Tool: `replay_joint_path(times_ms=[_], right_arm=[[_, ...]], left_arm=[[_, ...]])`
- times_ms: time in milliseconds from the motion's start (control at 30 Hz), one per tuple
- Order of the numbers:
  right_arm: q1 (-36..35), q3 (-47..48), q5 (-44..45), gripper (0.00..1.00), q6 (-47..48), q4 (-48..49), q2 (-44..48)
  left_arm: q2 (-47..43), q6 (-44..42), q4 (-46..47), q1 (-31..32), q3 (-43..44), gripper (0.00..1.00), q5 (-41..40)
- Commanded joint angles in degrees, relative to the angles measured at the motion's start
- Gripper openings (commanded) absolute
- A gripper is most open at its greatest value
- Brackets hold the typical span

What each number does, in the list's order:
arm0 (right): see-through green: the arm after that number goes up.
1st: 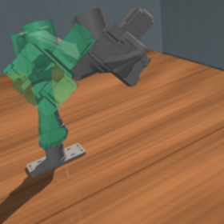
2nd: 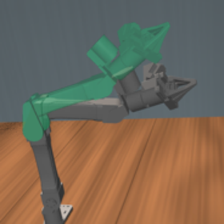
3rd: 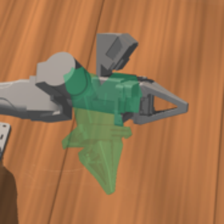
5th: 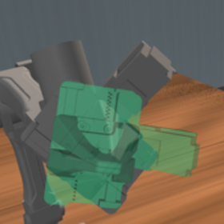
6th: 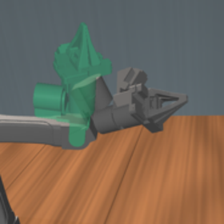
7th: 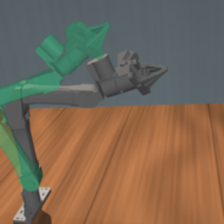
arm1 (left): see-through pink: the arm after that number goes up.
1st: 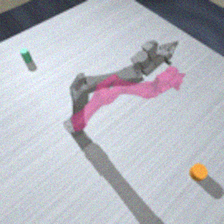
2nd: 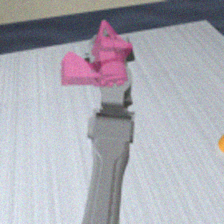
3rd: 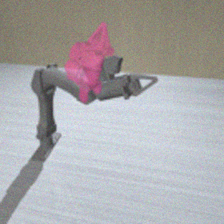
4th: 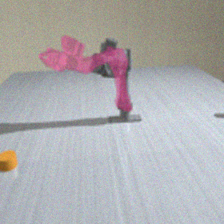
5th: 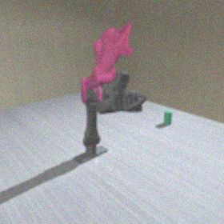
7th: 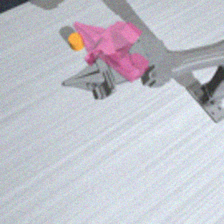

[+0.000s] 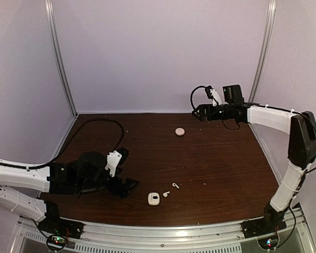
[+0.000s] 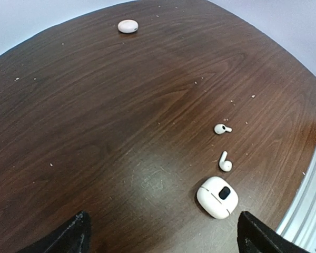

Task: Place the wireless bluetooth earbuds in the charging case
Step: Adjust the charging case at the center of the board.

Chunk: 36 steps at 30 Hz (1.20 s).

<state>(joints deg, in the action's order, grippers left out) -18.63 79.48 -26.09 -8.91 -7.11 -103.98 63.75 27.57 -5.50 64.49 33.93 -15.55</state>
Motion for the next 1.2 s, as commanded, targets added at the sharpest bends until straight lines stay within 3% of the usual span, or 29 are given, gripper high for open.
replay_joint_path(times_ms=[0, 167, 433, 900, 1033, 1167], right_arm=[[-1.2, -6.7, 3.7, 1.0, 2.2, 0.7, 9.1], [-2.9, -12.2, 16.3, 1.0, 4.7, -0.5, 22.4], [-2.5, -22.5, 19.6, 1.0, 1.4, 7.0, 36.6], [-2.2, -21.5, 5.7, 1.0, -2.4, 1.4, 34.7], [-2.1, -20.6, 11.6, 1.0, -6.7, 0.1, 33.3], [-2.2, -23.4, 10.5, 1.0, -9.2, 3.9, 34.4]], left_arm=[[-0.9, -1.8, 8.0, 1.2, -3.1, 0.97, 4.9], [4.6, 5.2, 7.9, 6.1, -2.7, 0.94, -0.6], [23.4, 21.8, -1.4, 15.4, 9.2, 0.96, -11.3], [37.8, 29.2, -6.6, 16.8, 19.1, 0.88, -12.6], [39.1, 31.0, -7.9, 16.6, 19.7, 0.84, -13.4], [39.2, 31.6, -7.4, 15.5, 19.1, 0.83, -13.3]])
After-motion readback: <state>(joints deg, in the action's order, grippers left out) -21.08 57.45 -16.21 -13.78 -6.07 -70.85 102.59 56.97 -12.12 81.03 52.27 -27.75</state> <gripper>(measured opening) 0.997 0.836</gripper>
